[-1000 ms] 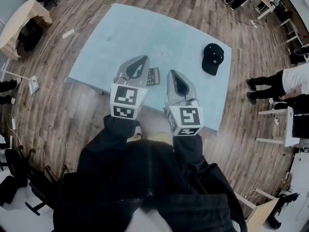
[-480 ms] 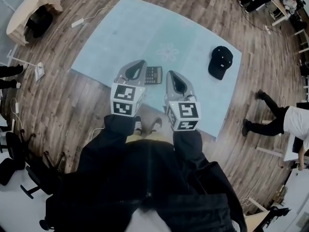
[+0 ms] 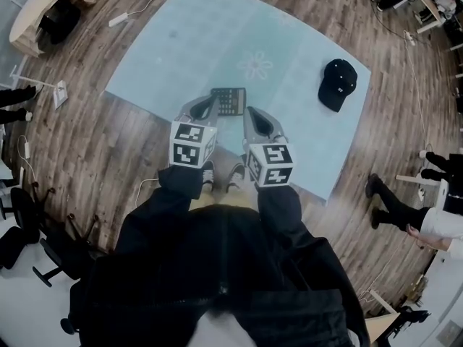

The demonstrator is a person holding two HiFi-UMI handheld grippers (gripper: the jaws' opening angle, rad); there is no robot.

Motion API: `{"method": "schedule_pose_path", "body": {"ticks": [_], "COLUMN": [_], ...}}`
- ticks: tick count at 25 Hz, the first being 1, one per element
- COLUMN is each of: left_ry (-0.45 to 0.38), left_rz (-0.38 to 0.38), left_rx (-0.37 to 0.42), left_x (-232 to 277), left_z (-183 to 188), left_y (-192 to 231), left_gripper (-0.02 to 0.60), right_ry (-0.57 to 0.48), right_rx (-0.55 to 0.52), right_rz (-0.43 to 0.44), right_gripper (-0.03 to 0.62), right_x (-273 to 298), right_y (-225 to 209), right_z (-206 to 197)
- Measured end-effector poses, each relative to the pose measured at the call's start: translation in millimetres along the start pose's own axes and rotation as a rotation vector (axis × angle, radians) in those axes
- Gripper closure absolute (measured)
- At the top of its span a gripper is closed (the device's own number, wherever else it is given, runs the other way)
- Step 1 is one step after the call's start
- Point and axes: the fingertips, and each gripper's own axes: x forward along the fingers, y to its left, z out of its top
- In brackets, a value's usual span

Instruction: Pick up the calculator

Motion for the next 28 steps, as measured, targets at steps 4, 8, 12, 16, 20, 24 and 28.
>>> {"method": "schedule_pose_path", "body": {"ticks": [4,8,12,16,20,24,28], "left_ry": [0.052,0.107,0.162,0.21,0.255,0.297,0.34], "left_rz": [0.0,-0.015,-0.014,-0.011,-0.015,-0.015,-0.015], "left_rx": [-0.039,-0.08,-0.108,-0.131,-0.146,-0.168,-0.185], "left_x": [9.6,17.2,28.8,38.5,50.1,57.0,63.4], "left_z": [-25.8,-54.1,-83.4,-108.2,-131.3,-153.5,-172.0], "left_y": [5.9,6.4,11.1,16.7,18.5,22.6,26.9], "left_gripper": [0.584,0.584,0.584,0.584,0.584,0.583,0.583], "right_ry": [0.067,0.119,0.179,0.235,0.278,0.316,0.348], "right_rx": [0.011,0.036,0.048,0.058,0.07,0.076,0.089], "right_rz": [0.012,0.003,0.001,-0.001,-0.004,-0.002,-0.002], "right_gripper": [0.592,0.592,0.592,0.592,0.592,0.592,0.592], "right_x": [14.0,24.8,40.3,53.4,65.5,75.9,85.3], "right_y": [1.2,-1.8,-7.5,-13.6,-22.8,-26.8,-34.6], "right_z": [-25.7,-49.5,-77.6,-102.7,-125.9,-145.4,-160.2]}}
